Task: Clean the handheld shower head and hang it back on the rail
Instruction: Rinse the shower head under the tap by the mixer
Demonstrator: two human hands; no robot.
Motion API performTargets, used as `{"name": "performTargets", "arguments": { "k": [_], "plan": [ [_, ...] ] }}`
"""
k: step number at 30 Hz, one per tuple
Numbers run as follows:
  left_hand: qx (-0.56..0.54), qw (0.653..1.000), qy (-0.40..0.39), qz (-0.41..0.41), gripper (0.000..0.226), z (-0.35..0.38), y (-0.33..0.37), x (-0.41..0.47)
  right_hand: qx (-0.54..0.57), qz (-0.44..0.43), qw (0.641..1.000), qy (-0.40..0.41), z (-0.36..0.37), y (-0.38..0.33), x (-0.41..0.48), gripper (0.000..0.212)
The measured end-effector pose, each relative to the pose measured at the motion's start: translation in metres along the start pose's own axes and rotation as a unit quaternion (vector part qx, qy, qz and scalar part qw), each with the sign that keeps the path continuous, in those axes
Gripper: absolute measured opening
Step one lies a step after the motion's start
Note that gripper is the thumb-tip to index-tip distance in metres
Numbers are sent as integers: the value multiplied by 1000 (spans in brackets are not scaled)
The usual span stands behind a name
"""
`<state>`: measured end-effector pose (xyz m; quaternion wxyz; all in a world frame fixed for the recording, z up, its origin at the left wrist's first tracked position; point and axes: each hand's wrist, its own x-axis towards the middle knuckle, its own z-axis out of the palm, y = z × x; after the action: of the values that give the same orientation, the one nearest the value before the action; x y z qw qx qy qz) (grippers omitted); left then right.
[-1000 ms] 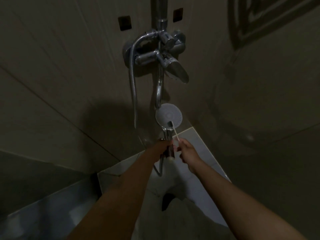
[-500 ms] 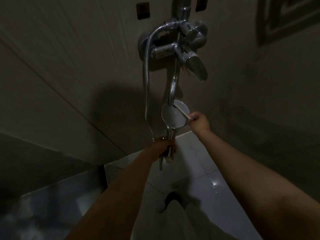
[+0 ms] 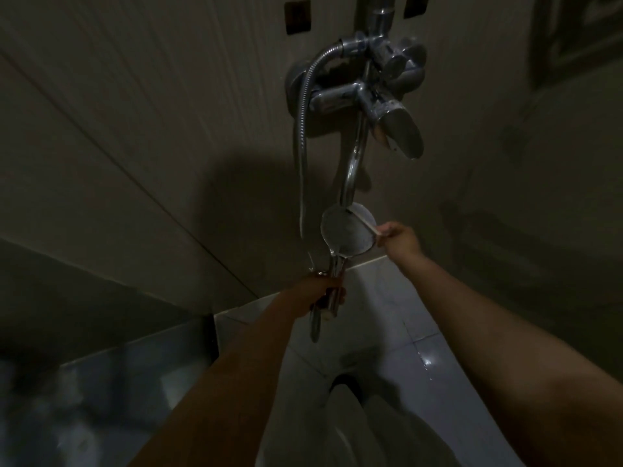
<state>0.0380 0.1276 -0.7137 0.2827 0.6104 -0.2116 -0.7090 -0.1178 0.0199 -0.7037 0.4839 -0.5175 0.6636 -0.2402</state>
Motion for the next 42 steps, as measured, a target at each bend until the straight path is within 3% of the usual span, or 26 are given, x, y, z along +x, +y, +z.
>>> {"name": "performTargets", "arguments": {
  "k": [4, 6, 9, 11, 17, 21, 26, 30, 32, 39, 42],
  "plan": [
    [-11, 1000, -11, 1, 14, 2, 2, -2, 0, 22, 999, 44, -5, 5, 5, 39],
    [-18, 1000, -14, 3, 15, 5, 6, -1, 13, 15, 1000, -5, -3, 4, -12, 32],
    [-42, 999, 2, 4, 18, 6, 13, 3, 24, 8, 990, -139, 0, 9, -35, 18],
    [-60, 998, 6, 8, 17, 3, 13, 6, 36, 8, 987, -158, -2, 10, -36, 18],
    [-80, 997, -6, 13, 14, -2, 8, 7, 43, -3, 998, 46, -13, 16, 2, 38],
    [-78, 997, -19, 18, 19, -1, 13, 11, 70, -1, 996, 54, -9, 20, -6, 30],
    [-86, 996, -1, 11, 17, -9, 14, 16, 38, 27, 993, -110, -8, 37, -30, 24],
    [-93, 996, -1, -2, 12, -14, 4, 17, 62, 3, 998, -24, -15, 36, -22, 20],
    [-103, 995, -6, -1, 11, -12, 3, 15, 77, -2, 997, 26, -16, 35, -14, 30],
    [-44, 999, -13, 6, 11, -20, 0, 14, 98, 45, 988, 113, -14, 57, -23, 34],
    [1, 1000, -18, 0, 11, -28, -9, 17, 98, 54, 988, 106, -16, 69, -34, 28]
  ]
}}
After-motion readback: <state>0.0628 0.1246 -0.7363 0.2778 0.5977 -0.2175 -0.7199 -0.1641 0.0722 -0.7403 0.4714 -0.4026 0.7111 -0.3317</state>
